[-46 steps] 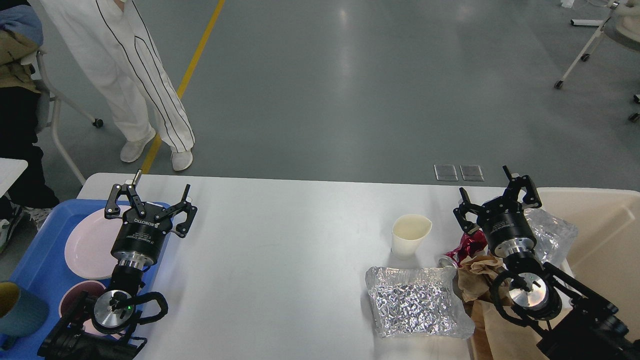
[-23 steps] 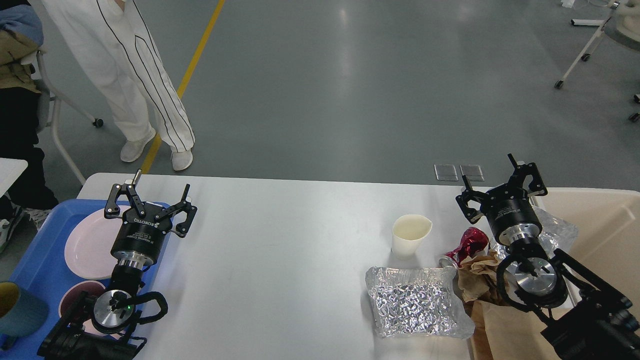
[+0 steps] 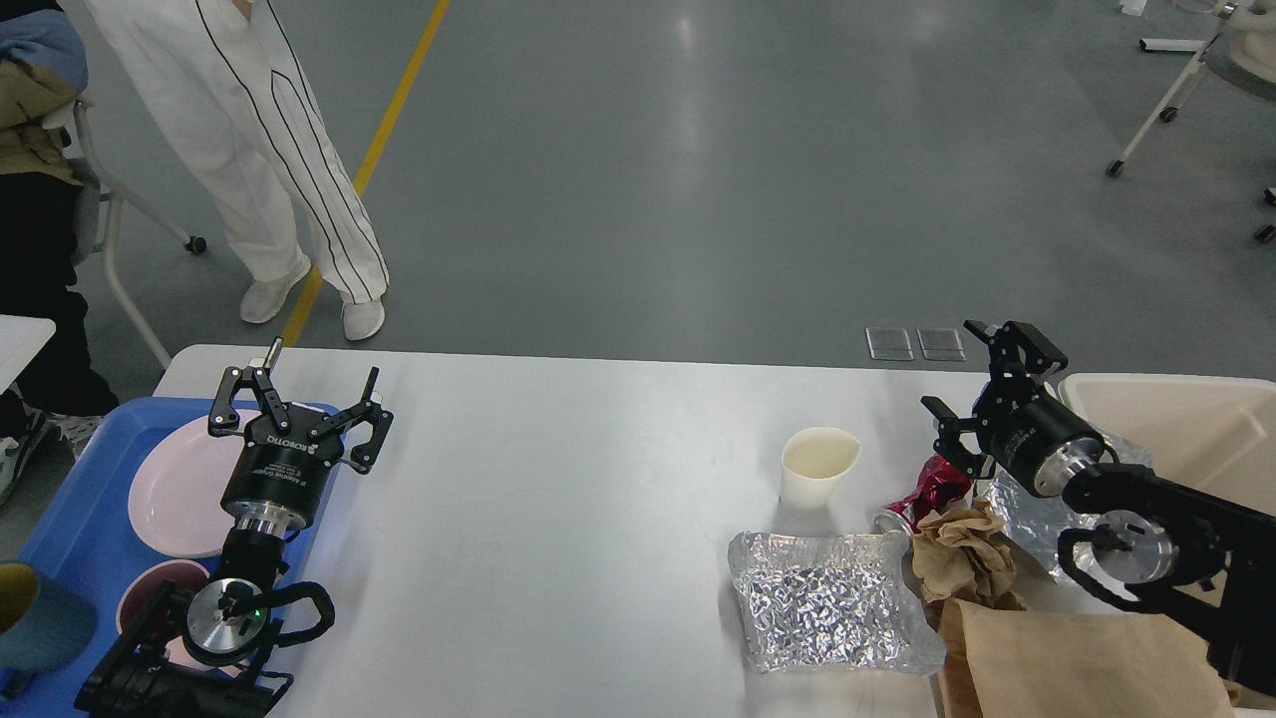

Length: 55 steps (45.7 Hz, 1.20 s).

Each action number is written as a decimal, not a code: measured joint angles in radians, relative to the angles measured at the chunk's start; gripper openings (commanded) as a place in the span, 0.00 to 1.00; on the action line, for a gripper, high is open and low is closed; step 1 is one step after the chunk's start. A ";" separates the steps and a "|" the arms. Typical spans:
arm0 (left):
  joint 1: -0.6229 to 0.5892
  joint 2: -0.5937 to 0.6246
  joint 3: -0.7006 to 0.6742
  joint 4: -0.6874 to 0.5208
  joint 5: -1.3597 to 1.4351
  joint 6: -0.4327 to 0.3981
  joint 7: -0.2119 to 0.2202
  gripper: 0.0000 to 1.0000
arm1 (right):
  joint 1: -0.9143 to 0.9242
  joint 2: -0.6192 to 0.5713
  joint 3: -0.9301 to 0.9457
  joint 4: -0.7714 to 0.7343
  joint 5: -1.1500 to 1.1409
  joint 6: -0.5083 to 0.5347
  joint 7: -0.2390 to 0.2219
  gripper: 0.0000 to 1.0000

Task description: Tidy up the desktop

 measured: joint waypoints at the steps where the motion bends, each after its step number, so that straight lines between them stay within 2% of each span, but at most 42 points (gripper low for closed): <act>1: 0.000 0.000 0.000 0.000 0.000 0.000 0.000 0.96 | 0.038 -0.011 -0.057 -0.001 0.000 0.000 0.000 1.00; 4: 0.000 0.000 0.000 0.000 0.000 0.000 0.000 0.96 | 0.189 -0.042 -0.285 -0.002 0.000 0.002 0.000 1.00; 12: 0.000 0.000 0.000 0.000 0.000 0.000 0.001 0.96 | 0.462 -0.050 -0.682 -0.002 0.002 0.017 -0.002 1.00; 17: 0.000 0.000 0.000 0.000 0.000 0.000 0.002 0.96 | 0.630 -0.033 -0.925 0.004 0.004 0.063 -0.002 1.00; 26: 0.000 0.000 0.000 0.000 0.000 0.000 0.002 0.96 | 0.956 0.109 -1.333 0.010 0.007 0.339 -0.007 1.00; 32: 0.000 0.000 0.000 0.000 0.000 0.000 0.002 0.96 | 1.122 0.246 -1.510 0.046 0.007 0.475 -0.032 1.00; 35: 0.000 0.000 0.000 0.000 0.000 0.000 0.002 0.96 | 1.198 0.298 -1.566 0.088 0.007 0.511 -0.066 1.00; 39: 0.000 0.000 0.000 0.000 0.000 0.000 0.001 0.96 | 1.300 0.368 -1.613 0.150 0.007 0.565 -0.141 1.00; 43: 0.000 0.000 0.000 0.000 0.000 0.000 0.001 0.96 | 1.398 0.425 -1.628 0.233 0.007 0.613 -0.254 1.00; 50: 0.000 0.000 0.000 0.000 0.000 0.000 0.000 0.96 | 1.569 0.445 -1.615 0.441 0.006 0.623 -0.463 1.00; 55: 0.000 0.000 0.000 0.000 0.000 0.000 0.000 0.96 | 1.696 0.434 -1.612 0.594 0.005 0.622 -0.551 1.00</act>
